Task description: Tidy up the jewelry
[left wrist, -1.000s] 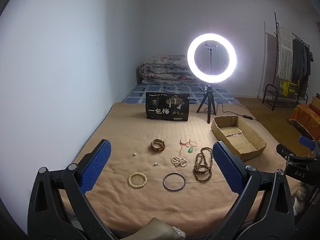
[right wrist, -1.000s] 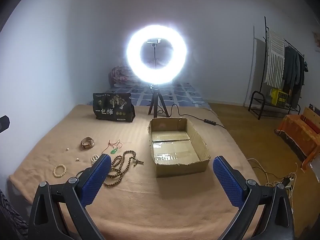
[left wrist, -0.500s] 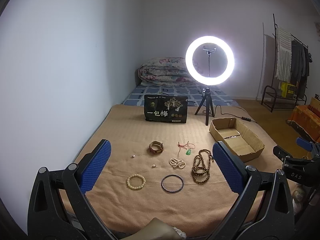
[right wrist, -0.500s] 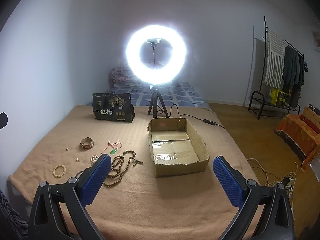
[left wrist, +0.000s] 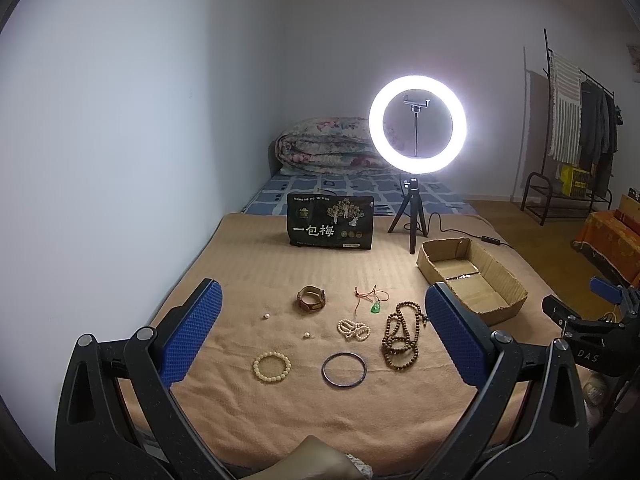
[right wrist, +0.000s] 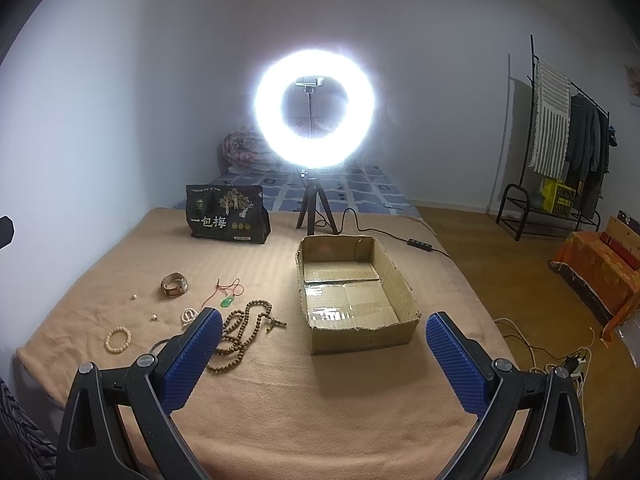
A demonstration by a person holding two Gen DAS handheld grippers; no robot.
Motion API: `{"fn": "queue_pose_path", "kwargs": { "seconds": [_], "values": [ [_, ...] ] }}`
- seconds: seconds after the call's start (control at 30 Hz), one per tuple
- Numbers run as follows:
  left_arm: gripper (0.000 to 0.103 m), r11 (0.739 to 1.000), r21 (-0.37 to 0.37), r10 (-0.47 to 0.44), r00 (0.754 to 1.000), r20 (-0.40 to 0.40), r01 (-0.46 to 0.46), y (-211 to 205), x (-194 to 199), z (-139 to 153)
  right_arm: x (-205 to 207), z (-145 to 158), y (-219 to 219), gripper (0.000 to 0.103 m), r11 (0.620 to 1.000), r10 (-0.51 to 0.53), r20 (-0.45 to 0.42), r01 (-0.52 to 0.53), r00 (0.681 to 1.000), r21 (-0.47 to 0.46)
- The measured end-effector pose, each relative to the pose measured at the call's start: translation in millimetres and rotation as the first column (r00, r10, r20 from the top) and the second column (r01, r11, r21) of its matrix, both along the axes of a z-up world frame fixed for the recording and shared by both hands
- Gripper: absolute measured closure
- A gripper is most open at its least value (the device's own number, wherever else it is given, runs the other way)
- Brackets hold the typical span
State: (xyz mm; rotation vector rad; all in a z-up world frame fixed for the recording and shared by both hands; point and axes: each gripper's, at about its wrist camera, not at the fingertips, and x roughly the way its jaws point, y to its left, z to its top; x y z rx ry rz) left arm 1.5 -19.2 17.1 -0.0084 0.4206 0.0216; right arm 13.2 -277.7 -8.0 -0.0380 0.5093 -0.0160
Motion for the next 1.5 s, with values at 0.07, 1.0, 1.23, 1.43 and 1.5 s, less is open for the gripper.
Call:
{"fn": "queue_pose_path", "kwargs": {
  "seconds": [0.07, 1.0, 1.23, 1.43, 1.5],
  "values": [
    [0.0, 1.0, 0.0, 0.001, 1.0, 0.0, -0.001, -1, 1, 1, 0, 0, -1, 0.0, 1.0, -0.001, 0.002, 0.001, 1.0, 0.0],
    [0.0, 1.0, -0.005, 0.005, 1.0, -0.003, -0.005, -2, -4, 5, 1, -1, 1, 0.0, 1.0, 0.003, -0.008, -0.003, 1.0, 0.005],
    [0.0, 1.0, -0.005, 0.007, 1.0, -0.01, -0.007, -3, -1, 10, 2, -2, 2, 0.0, 1.0, 0.004, -0.011, -0.004, 1.0, 0.006],
    [0.0, 1.0, -0.004, 0.002, 1.0, -0.01, -0.002, -1, -4, -1, 2, -3, 2, 0.0, 1.0, 0.003, -0.018, -0.003, 1.0, 0.011],
    [0.0, 1.0, -0.002, 0.002, 1.0, -0.014, -0.002, 0, -1, -4, 3, -4, 2, 0.0, 1.0, 0.005, -0.022, -0.005, 1.0, 0.013]
  ]
}}
